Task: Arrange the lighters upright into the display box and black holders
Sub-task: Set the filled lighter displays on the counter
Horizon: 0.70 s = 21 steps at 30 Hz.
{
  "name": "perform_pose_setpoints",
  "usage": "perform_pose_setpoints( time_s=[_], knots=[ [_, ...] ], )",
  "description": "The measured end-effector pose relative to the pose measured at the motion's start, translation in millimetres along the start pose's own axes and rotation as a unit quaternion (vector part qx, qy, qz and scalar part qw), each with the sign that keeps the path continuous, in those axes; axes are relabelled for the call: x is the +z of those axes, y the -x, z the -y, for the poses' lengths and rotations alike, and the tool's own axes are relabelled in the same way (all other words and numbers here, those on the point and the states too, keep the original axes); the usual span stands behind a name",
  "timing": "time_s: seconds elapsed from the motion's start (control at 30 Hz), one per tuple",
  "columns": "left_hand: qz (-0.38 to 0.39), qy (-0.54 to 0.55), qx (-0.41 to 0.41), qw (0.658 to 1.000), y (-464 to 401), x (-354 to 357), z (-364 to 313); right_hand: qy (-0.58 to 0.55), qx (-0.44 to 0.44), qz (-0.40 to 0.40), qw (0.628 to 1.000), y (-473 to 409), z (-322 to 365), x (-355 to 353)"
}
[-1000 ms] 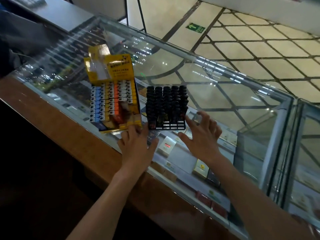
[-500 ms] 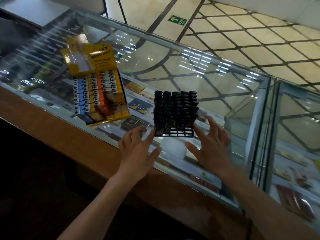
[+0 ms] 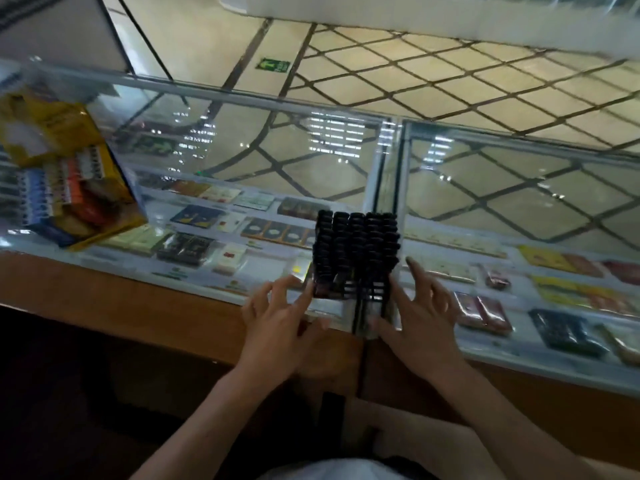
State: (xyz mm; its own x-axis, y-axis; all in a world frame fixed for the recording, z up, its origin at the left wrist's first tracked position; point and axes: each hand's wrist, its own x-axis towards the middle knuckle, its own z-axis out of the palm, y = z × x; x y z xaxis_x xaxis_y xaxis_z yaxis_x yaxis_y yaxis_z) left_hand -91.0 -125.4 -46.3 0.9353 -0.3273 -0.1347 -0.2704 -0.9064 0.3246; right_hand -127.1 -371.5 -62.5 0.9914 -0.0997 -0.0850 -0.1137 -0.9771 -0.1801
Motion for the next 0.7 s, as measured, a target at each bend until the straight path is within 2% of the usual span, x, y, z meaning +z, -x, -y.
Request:
perform_pose_setpoints(
  time_s=[0.13,0.37,0.6,0.7],
  knots=[
    [0.003,-0.020,0.002,1.000,26.1,12.0,-48.7,-0.024,-0.013,0.006,1.000,38.4,-39.2,-6.4],
    [0.007,-0.043,0.019,0.999,68.9,42.8,-126.3,-0.012,0.021,0.032,0.999,109.8,-106.6,-23.6],
    [0.009,-0.030,0.024,0.999,99.3,58.9,-154.6,-0.040,0.018,0.023,0.999,155.2,-125.0,-29.9],
    [0.002,-0.032,0.035,0.999,111.0,62.5,-156.0,-0.015,0.027,0.015,0.999,172.0,-124.7,-22.7]
  ],
)
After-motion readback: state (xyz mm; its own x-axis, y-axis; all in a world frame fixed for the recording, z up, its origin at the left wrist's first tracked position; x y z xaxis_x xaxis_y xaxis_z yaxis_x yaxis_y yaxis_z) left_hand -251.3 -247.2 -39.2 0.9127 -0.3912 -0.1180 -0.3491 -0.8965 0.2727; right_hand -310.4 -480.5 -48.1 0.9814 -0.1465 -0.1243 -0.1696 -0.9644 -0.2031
